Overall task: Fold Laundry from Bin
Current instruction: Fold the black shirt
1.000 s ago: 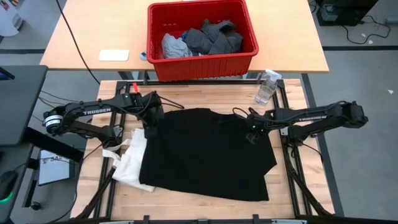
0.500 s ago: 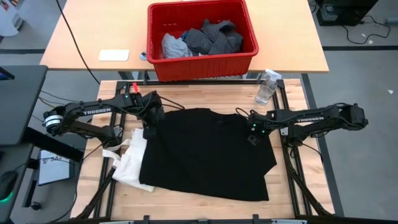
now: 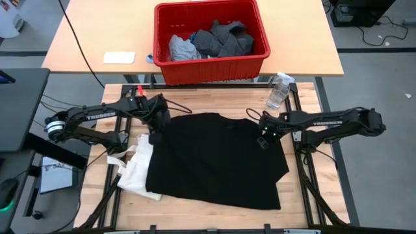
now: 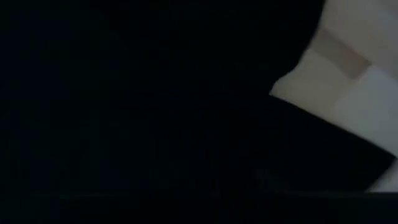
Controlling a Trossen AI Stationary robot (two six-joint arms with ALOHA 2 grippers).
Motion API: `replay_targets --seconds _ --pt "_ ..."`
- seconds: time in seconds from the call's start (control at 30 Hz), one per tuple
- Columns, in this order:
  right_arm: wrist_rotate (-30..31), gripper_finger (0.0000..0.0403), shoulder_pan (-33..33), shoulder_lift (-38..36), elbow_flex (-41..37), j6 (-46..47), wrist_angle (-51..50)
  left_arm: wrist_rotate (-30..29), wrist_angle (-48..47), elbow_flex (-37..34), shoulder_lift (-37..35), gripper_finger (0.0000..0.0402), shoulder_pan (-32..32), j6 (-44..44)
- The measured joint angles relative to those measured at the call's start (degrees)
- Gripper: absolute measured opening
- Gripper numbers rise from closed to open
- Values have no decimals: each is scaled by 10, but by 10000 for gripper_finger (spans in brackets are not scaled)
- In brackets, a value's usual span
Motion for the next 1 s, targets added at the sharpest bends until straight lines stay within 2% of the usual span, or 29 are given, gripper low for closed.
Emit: replay_targets --seconds 0.23,0.4,0.6,0.83,1.0 --pt "103 2 24 1 170 77 -250 -15 -12 0 -4 0 -1 18" --pt "172 1 15 2 219 144 -374 -77 37 21 -4 0 0 24" --pt "200 1 -25 2 212 149 -366 -163 79 73 -4 0 27 94" --pt "285 0 -86 4 209 146 -338 -170 100 75 8 0 115 132" --pt "261 0 -140 24 176 82 -261 -164 165 45 40 15 149 134"
